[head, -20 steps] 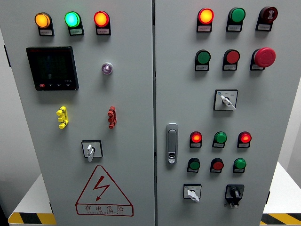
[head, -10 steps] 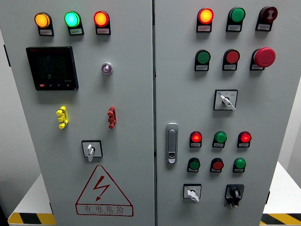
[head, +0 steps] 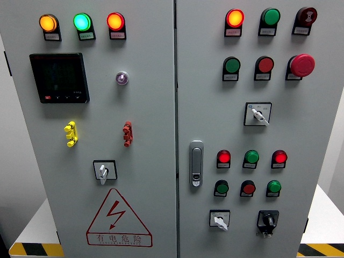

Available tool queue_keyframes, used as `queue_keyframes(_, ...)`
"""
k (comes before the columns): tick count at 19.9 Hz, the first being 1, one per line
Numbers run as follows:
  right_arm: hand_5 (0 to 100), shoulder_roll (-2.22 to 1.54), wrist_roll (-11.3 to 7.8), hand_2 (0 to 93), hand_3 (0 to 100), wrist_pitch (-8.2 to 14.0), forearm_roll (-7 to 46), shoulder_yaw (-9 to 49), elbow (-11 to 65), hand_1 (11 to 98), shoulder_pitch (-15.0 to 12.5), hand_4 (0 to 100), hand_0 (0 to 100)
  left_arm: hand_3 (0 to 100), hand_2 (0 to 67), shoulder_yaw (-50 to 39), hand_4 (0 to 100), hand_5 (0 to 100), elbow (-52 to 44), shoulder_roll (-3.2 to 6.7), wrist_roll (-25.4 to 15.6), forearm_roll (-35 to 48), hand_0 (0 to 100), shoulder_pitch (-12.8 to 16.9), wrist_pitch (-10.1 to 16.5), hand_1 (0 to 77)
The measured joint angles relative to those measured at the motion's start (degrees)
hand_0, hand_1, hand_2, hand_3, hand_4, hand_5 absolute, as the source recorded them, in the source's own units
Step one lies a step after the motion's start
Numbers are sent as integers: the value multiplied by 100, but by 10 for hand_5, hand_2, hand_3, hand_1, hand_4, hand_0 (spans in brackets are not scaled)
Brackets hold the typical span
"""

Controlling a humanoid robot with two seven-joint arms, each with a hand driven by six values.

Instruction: Turn on light switch 1

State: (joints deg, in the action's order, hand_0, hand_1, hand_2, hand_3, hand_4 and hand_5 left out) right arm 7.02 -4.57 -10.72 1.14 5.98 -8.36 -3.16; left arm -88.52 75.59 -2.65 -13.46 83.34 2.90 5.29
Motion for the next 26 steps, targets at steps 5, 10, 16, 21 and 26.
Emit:
queue_keyframes(5, 106, 1, 0, 0, 196, 0, 0, 0, -4, 197, 0, 193, 0, 784, 348, 34, 944, 715, 517, 403, 414, -459, 0, -304, 11, 315)
queue_keyframes(10, 106, 1, 0, 0, 196, 0, 0, 7, -1, 195, 0, 193, 0, 814, 347, 36, 967, 726, 1201, 428, 1015, -618, 0, -535, 10, 384)
queue_keyframes(16, 106, 1, 0, 0, 196, 0, 0, 5, -5, 198, -1, 193, 0, 840, 370, 37, 977, 746, 1628, 334, 1742, -617, 0, -786, -1, 491)
queue_keyframes(21, 106, 1, -1, 0, 196, 0, 0, 4, -1, 197, -1, 193, 0, 852, 390, -9, 982, 749, 1713, 256, 2205, -608, 0, -1146, -37, 546)
queue_keyframes(26, 105, 1, 0, 0, 196, 0, 0, 2, -4, 198, -1, 193, 0, 854, 401, -33, 983, 742, 1733, 28, 2523, -527, 0, -1579, -334, 558)
